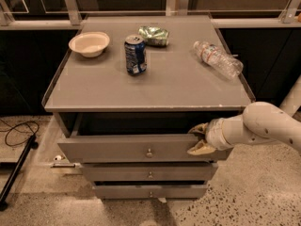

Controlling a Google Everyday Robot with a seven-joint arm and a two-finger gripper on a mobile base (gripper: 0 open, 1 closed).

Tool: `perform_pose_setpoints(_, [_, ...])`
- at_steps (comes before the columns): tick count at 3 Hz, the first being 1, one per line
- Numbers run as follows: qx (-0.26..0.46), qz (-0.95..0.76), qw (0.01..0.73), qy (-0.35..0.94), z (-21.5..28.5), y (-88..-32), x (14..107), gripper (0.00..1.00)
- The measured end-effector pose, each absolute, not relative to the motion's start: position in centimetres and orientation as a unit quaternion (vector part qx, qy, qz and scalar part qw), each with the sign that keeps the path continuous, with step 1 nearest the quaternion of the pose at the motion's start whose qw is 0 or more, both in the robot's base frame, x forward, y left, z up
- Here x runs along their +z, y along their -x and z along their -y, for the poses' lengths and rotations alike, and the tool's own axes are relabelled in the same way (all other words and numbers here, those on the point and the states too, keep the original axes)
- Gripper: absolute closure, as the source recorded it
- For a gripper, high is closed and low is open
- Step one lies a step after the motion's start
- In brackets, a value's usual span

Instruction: Open top drawer

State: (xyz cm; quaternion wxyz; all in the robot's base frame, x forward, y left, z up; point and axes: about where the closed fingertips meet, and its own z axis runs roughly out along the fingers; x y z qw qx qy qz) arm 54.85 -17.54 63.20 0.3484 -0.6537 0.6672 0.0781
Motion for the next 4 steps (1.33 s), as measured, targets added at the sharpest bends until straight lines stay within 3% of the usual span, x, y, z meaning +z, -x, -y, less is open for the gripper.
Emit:
perform_pose_setpoints(1, [0.084, -0.669, 0.349, 0.651, 17.3, -54.3, 63.7, 1.00])
perform_pose_setpoints(2, [0.094, -0.673, 0.351, 0.644, 16.8, -53.4, 64.2, 1.00])
perform_pose_setpoints(4, [0.095, -0.673, 0.351, 0.644, 16.8, -53.2, 64.3, 0.57])
